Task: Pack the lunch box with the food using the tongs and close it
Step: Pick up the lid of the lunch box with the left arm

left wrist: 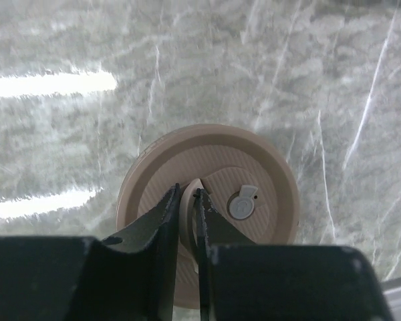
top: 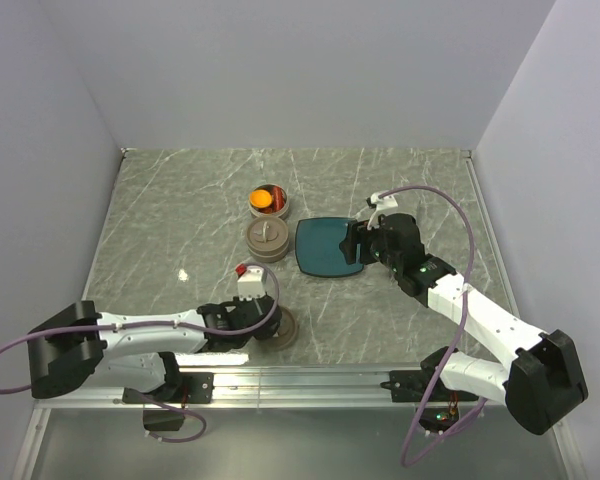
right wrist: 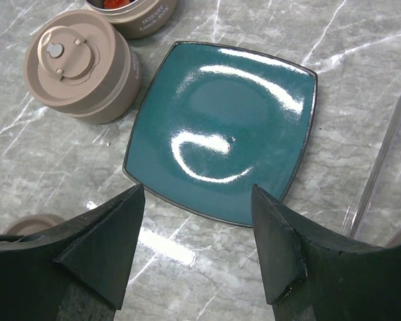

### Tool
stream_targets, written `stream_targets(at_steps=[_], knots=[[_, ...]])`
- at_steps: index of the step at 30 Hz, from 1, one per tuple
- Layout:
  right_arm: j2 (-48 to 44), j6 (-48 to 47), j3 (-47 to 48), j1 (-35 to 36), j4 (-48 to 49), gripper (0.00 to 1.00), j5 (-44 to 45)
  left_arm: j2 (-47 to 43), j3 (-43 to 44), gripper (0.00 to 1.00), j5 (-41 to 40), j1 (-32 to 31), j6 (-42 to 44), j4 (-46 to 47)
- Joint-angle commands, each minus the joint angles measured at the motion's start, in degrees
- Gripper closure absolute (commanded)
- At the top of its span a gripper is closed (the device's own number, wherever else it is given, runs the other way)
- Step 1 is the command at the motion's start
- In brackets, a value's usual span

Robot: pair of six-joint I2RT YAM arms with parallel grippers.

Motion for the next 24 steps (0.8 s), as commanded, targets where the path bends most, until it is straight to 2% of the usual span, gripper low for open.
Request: stream_targets(at_steps=[1,7,15,19,22,24], knots=[[-1.70,-0.58,-0.99,0.39,2.35,0.28,-0.59,1.50,2.14,0.94,-0.33,2.44,4.39,-1.91],[-1.35,-0.58,-0.90,0.30,3.75,0.28,-0.76,3.51,3.10,0.96,0.55,9.38,12.11,4.41],[-0.73,-0.58,-0.64,0.30,3.75,0.28,-0.59,9.14,8.98,1.00,-0.68,13.52,20.74,9.34],[-0.20,-0.58,-0.55,0.39,3.93,0.28,-0.68,11.51,9.96,1.00,1.51,16.42,23.82,11.71],[0.15,-0.58,-0.46,0.39,3.84,0.28,-0.68,13.27,11.36,0.97,2.13,17.48,24.78,11.54],[0.24,-0.58,-0.37,0.39,3.84,0.28,-0.59,13.89,12.07,0.91,2.31,17.65,24.96,10.84]])
